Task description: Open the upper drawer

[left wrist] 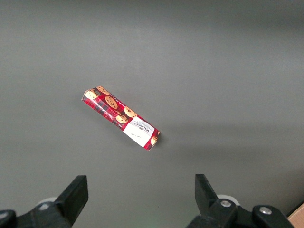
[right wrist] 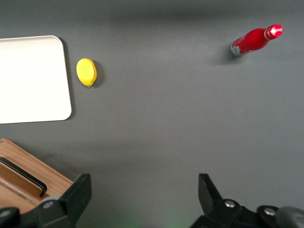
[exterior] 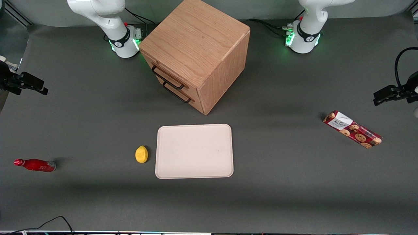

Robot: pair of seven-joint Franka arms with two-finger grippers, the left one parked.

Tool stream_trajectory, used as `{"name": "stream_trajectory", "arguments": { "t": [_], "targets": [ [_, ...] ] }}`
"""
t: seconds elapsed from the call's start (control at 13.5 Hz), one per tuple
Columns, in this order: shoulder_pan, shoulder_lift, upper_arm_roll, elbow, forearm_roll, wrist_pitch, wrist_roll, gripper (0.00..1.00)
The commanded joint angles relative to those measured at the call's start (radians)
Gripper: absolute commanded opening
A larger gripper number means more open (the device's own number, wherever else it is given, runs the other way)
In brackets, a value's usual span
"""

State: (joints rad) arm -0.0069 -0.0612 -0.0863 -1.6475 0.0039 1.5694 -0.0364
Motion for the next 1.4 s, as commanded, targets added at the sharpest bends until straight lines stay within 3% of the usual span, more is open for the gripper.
{"name": "stream_trajectory", "arguments": {
  "t": [0.0, 0.59, 0.96, 1.33],
  "targets": [
    [0.002, 0.011, -0.003, 0.021, -0.005, -0.009, 0.01, 1.0],
    [0.004, 0.009, 0.01, 0.023, -0.002, -0.014, 0.007, 1.0],
    [0.013, -0.002, 0.143, 0.029, 0.001, -0.061, 0.021, 1.0],
    [0.258, 0.014, 0.14, 0.04, 0.002, -0.063, 0.009, 1.0]
  ]
}}
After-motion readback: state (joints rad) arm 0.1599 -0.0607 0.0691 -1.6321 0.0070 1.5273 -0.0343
